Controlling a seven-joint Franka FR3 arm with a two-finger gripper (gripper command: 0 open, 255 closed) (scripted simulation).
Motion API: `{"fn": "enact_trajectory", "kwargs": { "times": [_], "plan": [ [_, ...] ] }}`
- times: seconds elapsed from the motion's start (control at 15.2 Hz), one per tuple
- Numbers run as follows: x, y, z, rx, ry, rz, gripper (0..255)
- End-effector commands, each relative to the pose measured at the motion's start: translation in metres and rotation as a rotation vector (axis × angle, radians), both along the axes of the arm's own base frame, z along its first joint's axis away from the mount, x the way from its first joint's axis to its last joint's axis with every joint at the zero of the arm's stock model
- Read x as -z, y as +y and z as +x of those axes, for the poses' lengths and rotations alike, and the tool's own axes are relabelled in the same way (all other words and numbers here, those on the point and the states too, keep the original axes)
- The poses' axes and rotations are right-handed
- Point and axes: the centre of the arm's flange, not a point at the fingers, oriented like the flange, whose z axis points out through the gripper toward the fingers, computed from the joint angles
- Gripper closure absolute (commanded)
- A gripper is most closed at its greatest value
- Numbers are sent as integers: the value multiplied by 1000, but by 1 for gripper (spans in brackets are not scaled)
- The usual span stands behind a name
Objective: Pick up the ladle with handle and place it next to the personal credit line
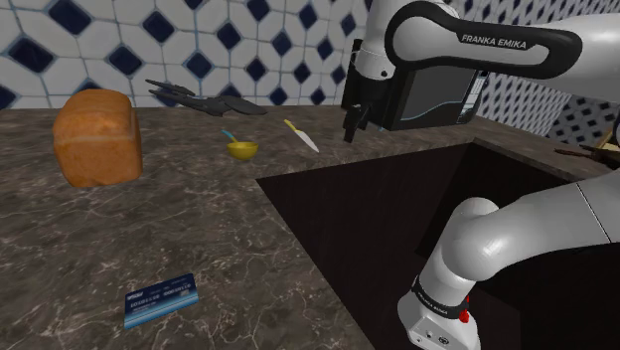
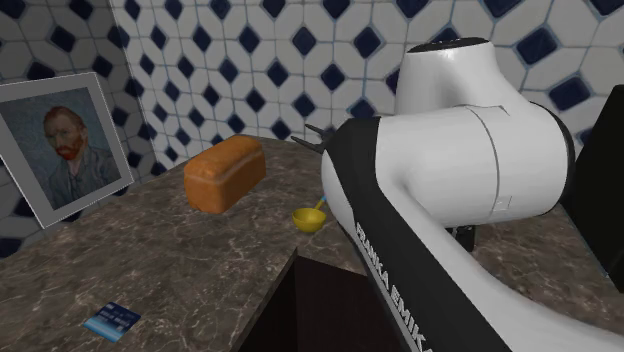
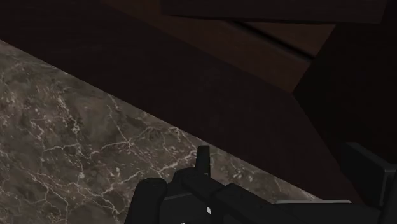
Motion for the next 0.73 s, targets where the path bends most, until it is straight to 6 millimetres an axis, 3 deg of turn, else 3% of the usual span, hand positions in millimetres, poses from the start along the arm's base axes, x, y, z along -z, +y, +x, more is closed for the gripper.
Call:
{"fn": "enact_trajectory", "kwargs": {
  "times": [0.0,0.66],
  "plan": [
    [0,0,0,0,0,0,0],
    [24,55,117,181,51,123,0]
  ]
}}
